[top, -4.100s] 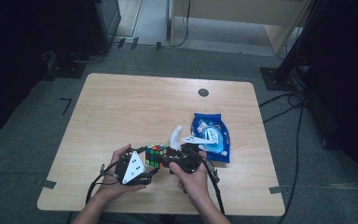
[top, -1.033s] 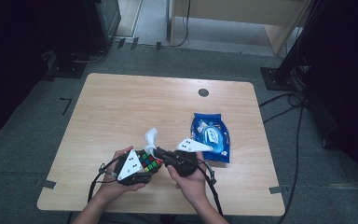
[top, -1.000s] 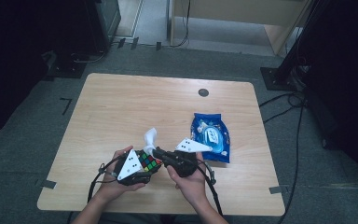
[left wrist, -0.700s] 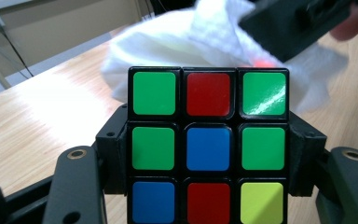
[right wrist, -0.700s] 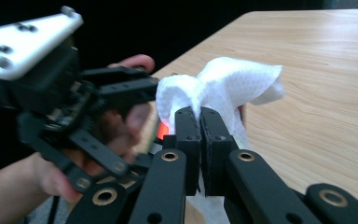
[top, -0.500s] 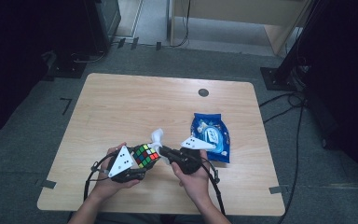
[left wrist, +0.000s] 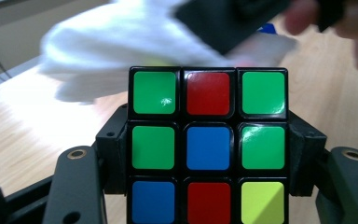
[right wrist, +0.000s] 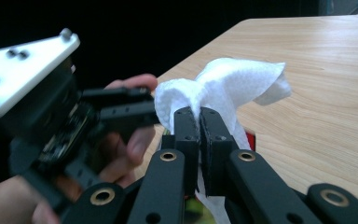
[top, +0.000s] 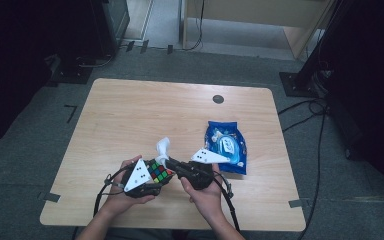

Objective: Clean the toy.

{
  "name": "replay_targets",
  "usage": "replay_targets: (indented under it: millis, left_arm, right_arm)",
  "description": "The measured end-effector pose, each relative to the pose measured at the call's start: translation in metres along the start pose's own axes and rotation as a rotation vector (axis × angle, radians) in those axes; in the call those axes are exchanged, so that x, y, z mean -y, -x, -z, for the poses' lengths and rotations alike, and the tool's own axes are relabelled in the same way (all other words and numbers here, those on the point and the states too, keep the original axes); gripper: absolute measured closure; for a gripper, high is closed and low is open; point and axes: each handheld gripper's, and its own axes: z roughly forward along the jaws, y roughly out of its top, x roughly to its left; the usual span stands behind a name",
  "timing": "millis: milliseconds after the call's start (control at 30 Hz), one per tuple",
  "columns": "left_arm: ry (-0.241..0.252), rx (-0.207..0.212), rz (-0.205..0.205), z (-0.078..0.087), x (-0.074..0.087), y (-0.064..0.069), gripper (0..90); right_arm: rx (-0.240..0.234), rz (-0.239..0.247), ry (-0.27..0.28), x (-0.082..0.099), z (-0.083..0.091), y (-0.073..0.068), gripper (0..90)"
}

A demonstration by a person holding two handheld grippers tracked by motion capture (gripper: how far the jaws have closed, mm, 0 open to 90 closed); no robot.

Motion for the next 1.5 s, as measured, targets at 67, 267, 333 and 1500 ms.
replay_targets:
  millis: [67, 267, 333, 1500]
  left_arm:
    - [0.010, -0.020, 0.015, 0.005, 0.000, -0.007, 34.0]
    - [0.063, -0.016, 0.045, 0.016, -0.002, -0.014, 34.1]
    - [0.077, -0.012, 0.046, 0.017, -0.005, -0.013, 34.1]
    - [0.014, -0.049, -0.019, -0.002, -0.004, 0.007, 34.0]
  right_arm:
    - [0.000, 0.005, 0.002, 0.000, 0.001, 0.000, 87.8]
    - [0.080, -0.001, -0.037, 0.007, -0.003, 0.018, 87.5]
    - [0.143, -0.035, -0.086, 0.015, -0.006, 0.033, 87.3]
    - [0.003, -0.355, -0.095, 0.010, -0.017, 0.014, 28.3]
